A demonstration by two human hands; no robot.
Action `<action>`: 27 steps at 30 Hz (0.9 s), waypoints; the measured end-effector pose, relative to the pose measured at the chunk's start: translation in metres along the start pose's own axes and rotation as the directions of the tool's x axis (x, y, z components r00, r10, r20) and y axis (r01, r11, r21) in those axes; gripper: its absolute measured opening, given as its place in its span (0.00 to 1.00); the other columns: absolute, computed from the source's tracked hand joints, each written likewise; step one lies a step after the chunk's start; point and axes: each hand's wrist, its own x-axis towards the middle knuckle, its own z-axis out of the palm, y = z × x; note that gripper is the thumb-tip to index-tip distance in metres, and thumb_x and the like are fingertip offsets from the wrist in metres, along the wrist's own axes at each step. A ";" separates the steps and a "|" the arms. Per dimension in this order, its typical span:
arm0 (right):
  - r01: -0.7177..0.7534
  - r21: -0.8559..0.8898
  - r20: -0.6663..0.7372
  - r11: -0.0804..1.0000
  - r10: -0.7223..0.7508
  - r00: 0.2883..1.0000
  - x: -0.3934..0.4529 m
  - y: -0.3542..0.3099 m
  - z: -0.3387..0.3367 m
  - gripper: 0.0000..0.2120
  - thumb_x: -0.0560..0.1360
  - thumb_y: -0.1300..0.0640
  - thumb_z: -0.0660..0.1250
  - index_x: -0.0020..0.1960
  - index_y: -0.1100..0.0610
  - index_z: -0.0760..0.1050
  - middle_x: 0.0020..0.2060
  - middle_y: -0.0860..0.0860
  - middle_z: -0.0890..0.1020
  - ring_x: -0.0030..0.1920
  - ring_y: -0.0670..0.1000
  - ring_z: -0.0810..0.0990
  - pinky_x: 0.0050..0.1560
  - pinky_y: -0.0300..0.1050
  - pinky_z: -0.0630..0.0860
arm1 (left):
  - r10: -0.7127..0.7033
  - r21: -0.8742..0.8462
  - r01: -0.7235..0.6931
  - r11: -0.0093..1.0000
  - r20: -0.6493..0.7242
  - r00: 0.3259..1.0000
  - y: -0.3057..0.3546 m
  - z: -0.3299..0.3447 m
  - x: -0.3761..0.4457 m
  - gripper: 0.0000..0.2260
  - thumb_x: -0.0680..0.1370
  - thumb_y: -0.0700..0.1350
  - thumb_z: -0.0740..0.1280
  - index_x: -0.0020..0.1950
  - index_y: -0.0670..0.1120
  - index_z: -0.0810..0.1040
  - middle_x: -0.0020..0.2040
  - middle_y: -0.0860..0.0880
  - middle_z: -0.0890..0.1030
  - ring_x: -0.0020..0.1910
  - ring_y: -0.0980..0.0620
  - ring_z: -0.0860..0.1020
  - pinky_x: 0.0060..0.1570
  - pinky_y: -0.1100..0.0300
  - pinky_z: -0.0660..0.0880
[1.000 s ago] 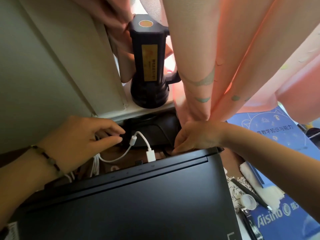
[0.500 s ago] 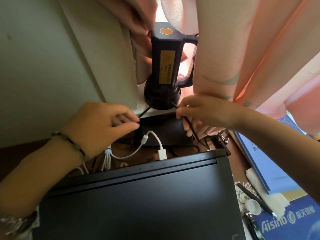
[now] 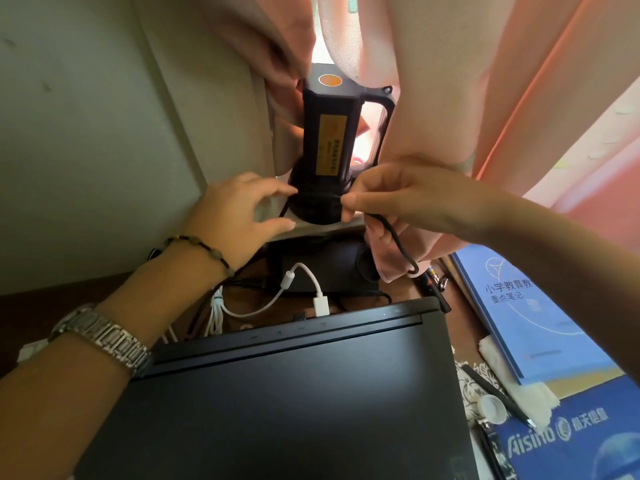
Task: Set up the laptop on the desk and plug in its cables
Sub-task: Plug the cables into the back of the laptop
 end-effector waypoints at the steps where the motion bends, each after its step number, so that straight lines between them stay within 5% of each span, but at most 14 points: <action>1: 0.005 0.005 0.020 1.000 -0.005 1.000 -0.001 0.000 0.000 0.11 0.77 0.50 0.62 0.42 0.52 0.80 0.26 0.47 0.77 0.31 0.47 0.75 0.37 0.34 0.75 | -0.008 -0.006 0.008 1.000 0.021 1.000 -0.004 0.001 0.000 0.16 0.70 0.47 0.71 0.57 0.50 0.78 0.56 0.46 0.79 0.54 0.49 0.75 0.53 0.60 0.68; 5: -0.020 0.066 0.130 0.998 0.011 0.991 -0.005 0.001 0.001 0.10 0.78 0.52 0.61 0.44 0.53 0.80 0.25 0.46 0.76 0.29 0.44 0.75 0.38 0.36 0.76 | -0.062 0.001 0.063 0.998 0.139 0.988 -0.018 -0.001 0.002 0.07 0.71 0.48 0.70 0.47 0.49 0.80 0.47 0.48 0.81 0.48 0.50 0.77 0.50 0.56 0.72; 11: 0.001 0.094 0.183 0.996 -0.019 0.983 -0.010 -0.003 0.001 0.11 0.76 0.50 0.62 0.44 0.53 0.80 0.26 0.48 0.75 0.27 0.43 0.76 0.32 0.32 0.74 | -0.139 -0.013 0.157 0.987 0.397 0.907 -0.040 -0.004 -0.012 0.05 0.72 0.46 0.70 0.47 0.48 0.79 0.44 0.48 0.82 0.45 0.52 0.78 0.50 0.58 0.73; 16: -0.050 0.027 0.148 0.998 0.045 0.988 -0.006 -0.007 0.010 0.13 0.73 0.45 0.66 0.39 0.54 0.79 0.25 0.49 0.74 0.27 0.47 0.74 0.34 0.37 0.75 | -0.084 -0.112 0.115 0.987 0.249 0.965 -0.040 -0.015 -0.020 0.02 0.72 0.46 0.68 0.43 0.50 0.77 0.38 0.49 0.84 0.41 0.48 0.80 0.48 0.53 0.76; 22: 0.022 -0.005 -0.007 1.000 -0.022 1.000 0.008 -0.028 0.034 0.11 0.74 0.49 0.66 0.38 0.55 0.78 0.23 0.47 0.75 0.26 0.47 0.76 0.30 0.36 0.78 | 0.038 -0.169 -0.018 0.986 0.115 0.993 -0.018 -0.026 -0.017 0.05 0.69 0.51 0.71 0.44 0.54 0.81 0.38 0.51 0.83 0.40 0.56 0.80 0.45 0.61 0.76; 27: 0.041 -0.103 -0.096 0.994 -0.051 0.994 0.021 -0.033 0.048 0.13 0.76 0.55 0.65 0.46 0.65 0.78 0.26 0.51 0.74 0.22 0.43 0.73 0.26 0.32 0.74 | -0.001 -0.285 0.027 0.958 0.093 0.996 -0.026 -0.028 -0.030 0.05 0.70 0.50 0.70 0.45 0.56 0.82 0.41 0.56 0.83 0.42 0.61 0.79 0.44 0.72 0.73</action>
